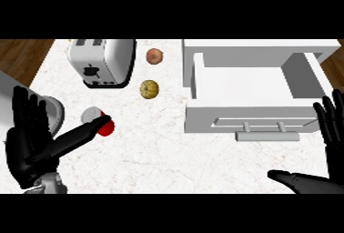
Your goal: Pick up the can, place it into the drawer and close the drawer
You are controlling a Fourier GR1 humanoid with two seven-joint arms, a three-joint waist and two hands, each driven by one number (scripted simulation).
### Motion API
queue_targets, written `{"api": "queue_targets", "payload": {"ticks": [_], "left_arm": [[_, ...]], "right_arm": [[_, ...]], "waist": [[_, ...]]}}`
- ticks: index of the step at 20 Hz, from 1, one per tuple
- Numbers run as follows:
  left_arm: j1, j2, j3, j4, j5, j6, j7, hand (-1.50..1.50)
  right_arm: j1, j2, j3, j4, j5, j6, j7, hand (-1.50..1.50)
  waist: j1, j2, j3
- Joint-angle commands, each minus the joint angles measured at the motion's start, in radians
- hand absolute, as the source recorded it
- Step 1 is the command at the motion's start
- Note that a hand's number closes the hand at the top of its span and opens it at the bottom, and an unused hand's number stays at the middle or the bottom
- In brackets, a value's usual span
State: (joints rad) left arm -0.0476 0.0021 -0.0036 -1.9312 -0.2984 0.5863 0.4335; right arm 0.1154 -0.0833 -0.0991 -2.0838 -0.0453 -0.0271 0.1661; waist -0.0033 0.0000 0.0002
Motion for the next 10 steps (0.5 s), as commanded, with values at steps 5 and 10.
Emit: {"api": "queue_targets", "payload": {"ticks": [5,10], "left_arm": [[0.024,-0.002,-0.011,0.140,0.062,0.048,-0.109,-1.50],[0.040,-0.002,-0.025,0.373,0.217,0.115,-0.364,-1.50]], "right_arm": [[0.012,-0.016,-0.069,0.020,-0.038,0.043,-0.029,-1.50],[0.055,-0.007,-0.050,-0.094,-0.033,0.036,0.042,-1.50]], "waist": [[0.001,0.000,0.000],[-0.003,0.000,-0.001]]}}
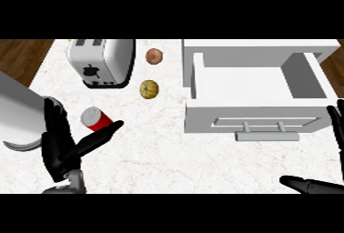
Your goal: Pick up the can, place it into the drawer and close the drawer
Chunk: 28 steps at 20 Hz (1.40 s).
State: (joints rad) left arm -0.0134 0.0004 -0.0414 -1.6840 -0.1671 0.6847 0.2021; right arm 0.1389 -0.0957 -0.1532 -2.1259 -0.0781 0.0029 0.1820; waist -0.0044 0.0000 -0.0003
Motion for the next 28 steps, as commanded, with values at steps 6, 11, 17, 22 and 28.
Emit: {"api": "queue_targets", "payload": {"ticks": [6,11,17,22,28], "left_arm": [[0.008,0.000,0.023,0.225,0.165,0.055,-0.253,-1.50],[-0.022,0.000,0.070,0.415,0.285,0.047,-0.435,-1.50],[-0.039,0.000,0.086,0.470,0.331,0.040,-0.474,-1.50],[-0.083,0.000,0.106,0.638,0.445,-0.012,-0.633,-1.50],[-0.215,0.024,0.244,0.839,0.485,-0.090,-0.690,-1.50]], "right_arm": [[0.030,-0.002,-0.044,-0.054,-0.035,0.035,0.016,-1.50],[0.047,0.025,-0.026,-0.052,-0.010,0.046,-0.012,-1.50],[0.003,0.026,-0.030,-0.058,0.008,0.040,0.045,-1.50],[0.074,0.020,-0.092,-0.101,-0.048,0.094,0.037,-1.50],[-0.058,-0.041,-0.133,-0.134,-0.075,0.056,0.181,-1.50]], "waist": [[0.000,0.000,0.000],[-0.002,0.001,-0.001],[0.003,0.000,0.000],[0.000,0.000,0.000],[0.001,0.001,0.000]]}}
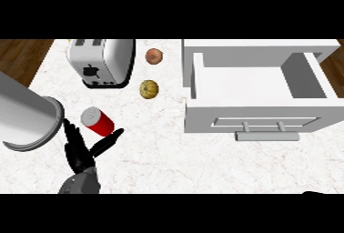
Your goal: Pick up the can, place it into the drawer and close the drawer
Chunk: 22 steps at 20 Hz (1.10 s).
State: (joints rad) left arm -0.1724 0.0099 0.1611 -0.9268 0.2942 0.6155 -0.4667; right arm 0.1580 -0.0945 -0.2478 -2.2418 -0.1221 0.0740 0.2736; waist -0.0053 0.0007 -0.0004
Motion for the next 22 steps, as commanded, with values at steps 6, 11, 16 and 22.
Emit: {"api": "queue_targets", "payload": {"ticks": [6,11,16,22], "left_arm": [[-0.175,0.050,0.114,0.298,0.057,-0.091,-0.138,-1.50],[-0.205,0.060,0.139,0.400,0.071,-0.131,-0.230,-1.50],[-0.251,0.113,0.095,0.419,0.054,-0.247,-0.145,-1.50],[-0.297,0.124,0.120,0.513,0.070,-0.351,-0.223,1.50]], "right_arm": [[-0.024,-0.019,-0.065,0.048,-0.048,0.045,-0.009,-1.50],[-0.020,-0.021,-0.083,0.034,-0.055,0.062,-0.014,-1.50],[-0.043,-0.009,-0.047,0.017,-0.005,0.032,0.026,-1.50],[-0.020,0.054,-0.005,0.056,0.050,0.022,-0.055,-1.50]], "waist": [[-0.003,0.001,0.000],[-0.003,0.001,0.000],[-0.003,0.000,0.000],[-0.005,0.003,0.000]]}}
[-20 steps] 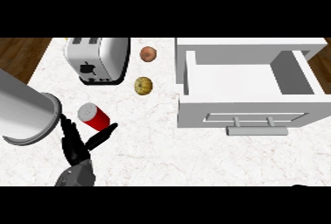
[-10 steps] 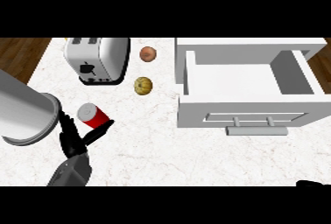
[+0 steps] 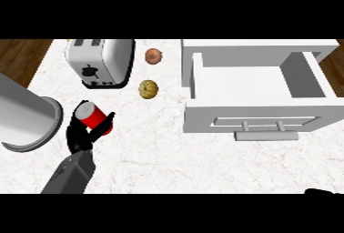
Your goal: Pick up the can, place it into the drawer and close the drawer
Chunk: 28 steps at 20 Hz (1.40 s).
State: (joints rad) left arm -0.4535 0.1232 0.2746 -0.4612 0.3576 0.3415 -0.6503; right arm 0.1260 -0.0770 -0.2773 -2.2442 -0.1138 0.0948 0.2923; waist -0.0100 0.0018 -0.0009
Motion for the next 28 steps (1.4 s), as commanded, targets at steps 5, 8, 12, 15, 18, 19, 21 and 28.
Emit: {"api": "queue_targets", "payload": {"ticks": [5,8,12,15,18,19,21,28], "left_arm": [[-0.128,0.003,0.025,0.118,0.014,-0.082,-0.052,1.50],[-0.139,0.059,0.026,0.167,0.001,-0.140,-0.069,1.50],[-0.161,-0.015,-0.062,0.186,-0.074,-0.199,-0.101,1.50],[-0.181,-0.086,-0.151,0.173,-0.137,-0.276,-0.085,1.50],[-0.191,-0.044,-0.142,0.158,-0.126,-0.359,-0.062,1.50],[-0.255,-0.075,-0.118,0.173,-0.108,-0.317,-0.052,1.50],[-0.236,-0.051,-0.137,0.094,-0.113,-0.334,0.011,1.50],[-0.251,-0.093,-0.213,-0.095,-0.158,-0.258,0.160,1.50]], "right_arm": [[-0.006,-0.020,-0.017,0.002,-0.005,0.022,0.001,-1.50],[0.000,-0.028,-0.063,0.009,-0.040,0.029,-0.016,-1.50],[-0.040,-0.024,-0.018,0.025,0.003,0.015,-0.008,-1.50],[-0.024,-0.026,-0.036,0.014,-0.003,0.013,-0.005,-1.50],[-0.072,-0.032,-0.043,0.055,0.007,-0.001,-0.018,-1.50],[-0.042,-0.025,-0.029,-0.002,0.011,-0.008,0.031,-1.50],[-0.034,-0.019,-0.052,0.008,0.003,-0.006,-0.008,-1.50],[0.010,-0.024,-0.077,-0.002,-0.009,0.026,-0.031,-1.50]], "waist": [[-0.005,0.002,0.000],[-0.007,0.002,0.000],[-0.015,0.007,-0.001],[-0.021,0.005,0.000],[-0.001,0.002,0.000],[-0.011,0.003,0.000],[0.002,-0.002,0.001],[0.008,-0.005,0.001]]}}
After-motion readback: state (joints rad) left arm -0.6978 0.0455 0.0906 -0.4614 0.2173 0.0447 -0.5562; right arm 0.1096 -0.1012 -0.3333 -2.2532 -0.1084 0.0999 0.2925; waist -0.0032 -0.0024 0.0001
